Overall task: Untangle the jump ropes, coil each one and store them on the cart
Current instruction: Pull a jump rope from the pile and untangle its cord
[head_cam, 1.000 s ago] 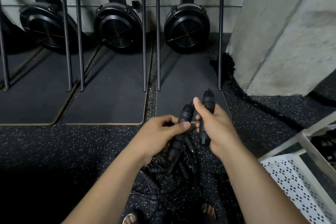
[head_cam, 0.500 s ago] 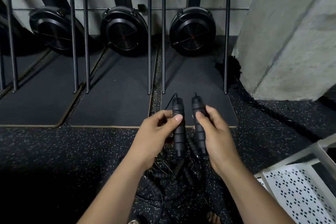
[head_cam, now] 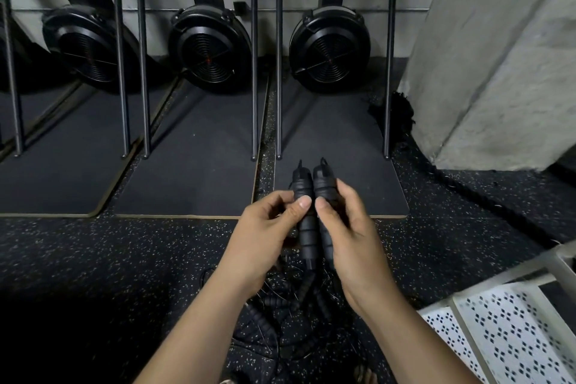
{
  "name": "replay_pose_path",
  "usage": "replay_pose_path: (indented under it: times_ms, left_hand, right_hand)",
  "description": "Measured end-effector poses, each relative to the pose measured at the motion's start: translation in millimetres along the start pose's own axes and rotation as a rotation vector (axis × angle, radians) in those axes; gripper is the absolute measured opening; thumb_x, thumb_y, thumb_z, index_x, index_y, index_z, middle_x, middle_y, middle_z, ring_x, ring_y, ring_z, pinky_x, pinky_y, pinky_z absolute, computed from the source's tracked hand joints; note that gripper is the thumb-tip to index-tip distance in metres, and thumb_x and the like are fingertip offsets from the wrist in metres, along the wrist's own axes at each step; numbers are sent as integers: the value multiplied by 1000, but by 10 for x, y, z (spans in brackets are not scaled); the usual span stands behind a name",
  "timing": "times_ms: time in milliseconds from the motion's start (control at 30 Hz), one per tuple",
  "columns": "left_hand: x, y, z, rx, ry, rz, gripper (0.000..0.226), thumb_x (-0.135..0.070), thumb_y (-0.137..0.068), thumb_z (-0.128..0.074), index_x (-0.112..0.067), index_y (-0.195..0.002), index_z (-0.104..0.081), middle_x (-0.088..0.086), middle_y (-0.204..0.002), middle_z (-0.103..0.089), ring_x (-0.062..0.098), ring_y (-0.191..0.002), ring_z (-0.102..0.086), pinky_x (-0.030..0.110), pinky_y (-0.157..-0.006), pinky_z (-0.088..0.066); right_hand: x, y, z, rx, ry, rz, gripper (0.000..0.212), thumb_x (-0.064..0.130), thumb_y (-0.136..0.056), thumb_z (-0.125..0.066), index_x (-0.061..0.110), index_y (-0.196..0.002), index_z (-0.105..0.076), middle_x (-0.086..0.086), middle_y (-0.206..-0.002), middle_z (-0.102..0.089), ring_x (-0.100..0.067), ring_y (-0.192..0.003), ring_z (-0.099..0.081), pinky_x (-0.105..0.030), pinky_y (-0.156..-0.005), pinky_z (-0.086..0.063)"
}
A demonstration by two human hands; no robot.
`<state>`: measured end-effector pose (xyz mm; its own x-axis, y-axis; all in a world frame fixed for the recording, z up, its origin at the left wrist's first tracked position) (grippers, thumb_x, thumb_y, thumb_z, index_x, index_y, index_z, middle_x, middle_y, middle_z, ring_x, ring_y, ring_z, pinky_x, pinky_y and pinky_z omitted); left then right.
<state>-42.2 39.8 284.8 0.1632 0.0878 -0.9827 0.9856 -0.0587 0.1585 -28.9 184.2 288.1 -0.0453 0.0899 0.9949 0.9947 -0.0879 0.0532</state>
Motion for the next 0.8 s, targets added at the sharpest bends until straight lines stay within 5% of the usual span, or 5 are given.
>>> replay_pose_path:
  times_ms: [200,367,500,633,800]
  left_hand:
    - [-42,-21,119,-27,-118,-67,26,-47,-97,-72,-24,-108,-79,1,-114,-75,20,-110,-73,44,-100,-58]
    - [-90,-103,292,-97,-525,-260,36,-69,-94,-65,-34,-103,-71,-18,-133,-54,5,-130,-56,37,-110,-47]
    - [-141,-104,395,-218,-194,-233,44,-65,-100,-51,-25,-118,-55,-21,-133,-67,-3,-126,-61,39,-116,-45]
    - [-103,-107,344,-164,237,-81,61,-68,-105,-38,-16,-126,-63,6,-124,-77,20,-113,-67,46,-104,-49]
    - [32,-105,194,-70,361,132,62,-66,-100,-47,-12,-117,-73,11,-100,-73,26,-98,-69,41,-93,-53]
  right_hand:
    - [-38,85,-156,324,-87,-116,92,-6,-87,-82,41,-155,-41,4,-138,-71,-17,-122,-71,-40,-88,-60]
    - [-26,56,-69,290,-68,-243,71,-14,-81,-82,25,-135,-59,-9,-113,-75,-18,-87,-72,-39,-66,-59]
    - [-43,147,-70,461,20,-360,69,-20,-80,-76,19,-134,-62,-11,-104,-77,-21,-84,-70,-38,-61,-55]
    - [76,292,-135,705,58,-366,72,-25,-81,-72,19,-137,-61,-10,-105,-76,-17,-84,-71,-34,-60,-55]
    - [244,306,-117,771,-34,-270,71,-27,-81,-71,14,-138,-59,-14,-106,-73,-21,-78,-67,-34,-62,-55]
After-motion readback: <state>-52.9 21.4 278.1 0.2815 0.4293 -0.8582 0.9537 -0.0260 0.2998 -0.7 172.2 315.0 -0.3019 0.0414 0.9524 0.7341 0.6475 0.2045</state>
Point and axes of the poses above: each hand's wrist, its own y-axis away from the middle knuckle, its own z-axis out of the back of the hand, x = y × z, the point moved 6 cm from there along -y, towards the middle knuckle
